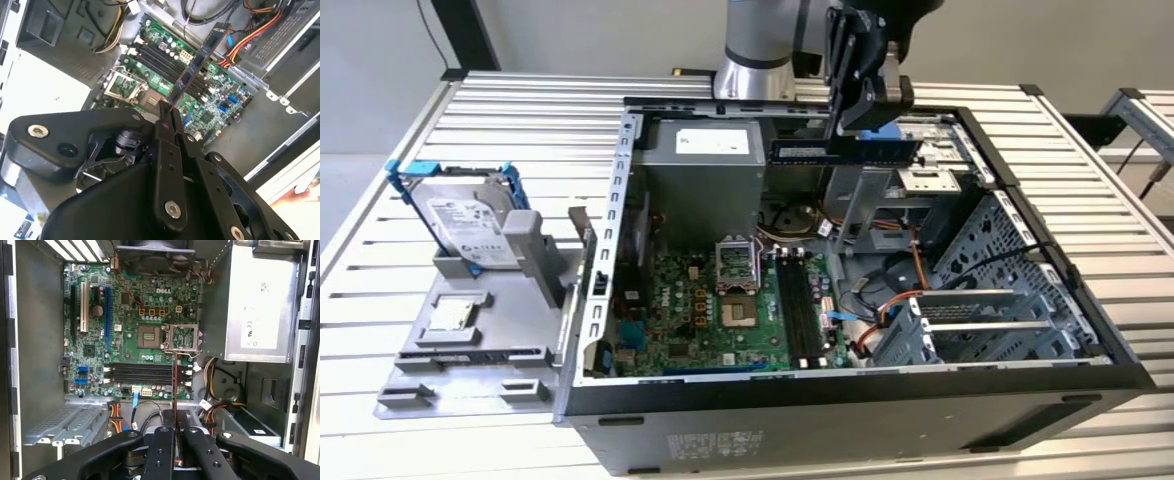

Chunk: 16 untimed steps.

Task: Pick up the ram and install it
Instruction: 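Insert the ram into the slot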

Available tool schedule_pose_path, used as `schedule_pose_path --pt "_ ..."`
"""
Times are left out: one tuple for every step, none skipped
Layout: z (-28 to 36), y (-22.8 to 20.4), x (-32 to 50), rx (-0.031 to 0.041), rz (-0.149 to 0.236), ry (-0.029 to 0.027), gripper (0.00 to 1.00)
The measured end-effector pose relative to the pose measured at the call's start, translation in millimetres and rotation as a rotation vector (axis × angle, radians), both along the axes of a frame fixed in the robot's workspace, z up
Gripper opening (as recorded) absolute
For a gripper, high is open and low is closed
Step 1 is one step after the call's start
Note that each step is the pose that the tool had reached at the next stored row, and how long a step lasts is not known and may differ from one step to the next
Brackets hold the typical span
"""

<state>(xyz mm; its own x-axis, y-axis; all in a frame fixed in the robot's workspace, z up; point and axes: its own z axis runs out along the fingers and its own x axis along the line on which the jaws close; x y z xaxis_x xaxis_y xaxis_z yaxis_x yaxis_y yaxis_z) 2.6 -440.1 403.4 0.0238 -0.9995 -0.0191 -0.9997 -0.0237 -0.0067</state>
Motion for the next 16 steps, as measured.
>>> schedule_pose_path --pt "0.0 -0.2 0.1 0.0000 0.000 0.0001 0.00" --pt "0.0 -0.3 0.0 0.0000 0.000 0.0001 0.00" --pt "-0.1 -0.4 0.0 0.0002 0.000 0.0000 0.00" --pt "0.1 -0.5 0.0 -0.0001 0.000 0.0001 0.00" --pt "0.0 -0.6 0.0 0.0001 0.000 0.0000 0.00" --pt "0.0 -0.7 0.0 0.0000 0.000 0.0000 0.00" --pt "0.1 -0.7 0.1 -0.0001 0.000 0.0001 0.00" --pt "0.0 -0.9 0.0 0.0001 0.000 0.0000 0.00" --pt "0.0 -0.9 0.0 -0.0001 0.000 0.0001 0.00" --pt "-0.1 -1.1 0.0 0.0002 0.000 0.0000 0.00" --pt "0.0 -1.2 0.0 0.0000 0.000 0.0000 0.00" --pt "0.0 -1.4 0.0 0.0000 0.000 0.0000 0.00" --pt "0.0 -1.5 0.1 0.0000 0.000 0.0000 0.00" --pt "0.0 -1.6 0.0 0.0000 0.000 0.0001 0.00" --pt "0.0 -1.7 0.0 0.0001 0.000 0.0000 0.00" --pt "0.0 -1.8 0.0 0.0001 0.000 0.0000 0.00"
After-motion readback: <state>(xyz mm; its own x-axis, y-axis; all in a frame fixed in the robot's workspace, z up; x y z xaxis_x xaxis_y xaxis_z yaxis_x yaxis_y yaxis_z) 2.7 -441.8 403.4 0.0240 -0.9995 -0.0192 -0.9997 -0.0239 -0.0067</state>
